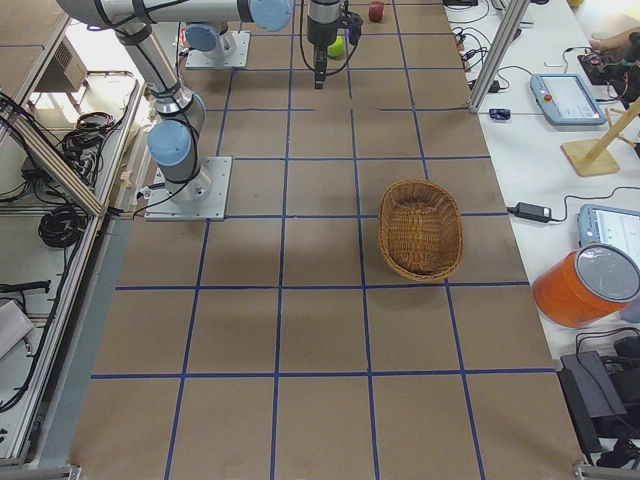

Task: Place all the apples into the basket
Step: 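Reach the left gripper down toward the green apple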

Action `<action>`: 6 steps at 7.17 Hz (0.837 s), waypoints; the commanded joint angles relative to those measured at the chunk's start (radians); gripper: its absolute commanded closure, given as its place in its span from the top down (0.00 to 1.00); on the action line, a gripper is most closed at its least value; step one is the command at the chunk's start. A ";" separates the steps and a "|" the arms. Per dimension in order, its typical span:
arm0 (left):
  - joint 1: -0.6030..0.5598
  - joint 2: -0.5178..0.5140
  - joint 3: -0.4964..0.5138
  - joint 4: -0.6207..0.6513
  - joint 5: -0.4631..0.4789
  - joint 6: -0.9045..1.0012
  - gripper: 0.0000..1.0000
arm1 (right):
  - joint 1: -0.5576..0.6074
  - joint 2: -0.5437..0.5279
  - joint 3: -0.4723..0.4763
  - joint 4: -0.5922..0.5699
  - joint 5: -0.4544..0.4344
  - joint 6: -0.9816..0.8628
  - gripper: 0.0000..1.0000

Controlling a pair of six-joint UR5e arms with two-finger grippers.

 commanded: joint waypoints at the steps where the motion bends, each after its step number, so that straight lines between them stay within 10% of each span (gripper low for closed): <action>1: 0.003 -0.001 0.001 0.000 0.003 0.000 1.00 | -0.001 0.000 -0.001 -0.003 -0.001 0.002 1.00; 6: 0.118 -0.067 -0.149 0.177 0.004 0.148 1.00 | 0.001 -0.001 -0.001 -0.003 0.001 0.002 1.00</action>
